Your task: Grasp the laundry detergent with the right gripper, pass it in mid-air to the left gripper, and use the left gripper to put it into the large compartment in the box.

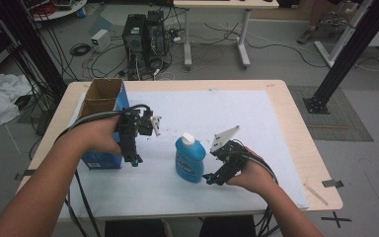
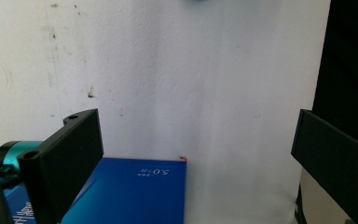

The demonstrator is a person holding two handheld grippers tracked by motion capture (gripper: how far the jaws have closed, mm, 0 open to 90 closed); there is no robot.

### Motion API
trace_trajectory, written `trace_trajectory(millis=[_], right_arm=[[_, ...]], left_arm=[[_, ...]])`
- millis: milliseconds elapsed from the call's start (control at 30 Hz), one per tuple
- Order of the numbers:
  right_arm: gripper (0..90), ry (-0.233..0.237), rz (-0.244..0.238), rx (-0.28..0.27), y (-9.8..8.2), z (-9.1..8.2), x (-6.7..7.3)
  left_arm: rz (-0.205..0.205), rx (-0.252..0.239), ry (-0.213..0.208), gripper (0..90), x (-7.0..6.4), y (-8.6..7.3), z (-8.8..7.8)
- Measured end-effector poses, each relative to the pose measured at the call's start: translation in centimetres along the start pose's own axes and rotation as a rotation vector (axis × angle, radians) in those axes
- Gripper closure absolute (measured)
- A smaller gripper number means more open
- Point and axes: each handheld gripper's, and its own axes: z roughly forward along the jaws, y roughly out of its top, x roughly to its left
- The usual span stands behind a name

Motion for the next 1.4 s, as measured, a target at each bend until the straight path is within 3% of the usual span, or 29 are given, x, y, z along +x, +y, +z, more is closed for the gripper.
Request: trace_trajectory(millis=[233, 367, 1000, 1400], right_arm=[[12.1, -0.065, 0.048, -0.145, -0.7, 1.1, 0.8], [12.1, -0.099, 0.069, -0.192, -0.8, 1.4, 1.0], [12.2, -0.151, 0.096, -0.352, -1.0, 4.2, 1.8], [12.3, -0.161, 0.092, -0.387, -0.7, 5.4, 2.4]], left_arm=[[-0.004, -0.001, 0.0, 2.1, 0.0, -0.1, -0.1], [-0.005, -0.004, 0.002, 2.1, -0.1, -0.1, -0.1], [0.0, -0.006, 0.001, 2.1, -0.2, 0.0, 0.1], [0.001, -0.009, -0.003, 2.1, -0.1, 0.2, 0.4]])
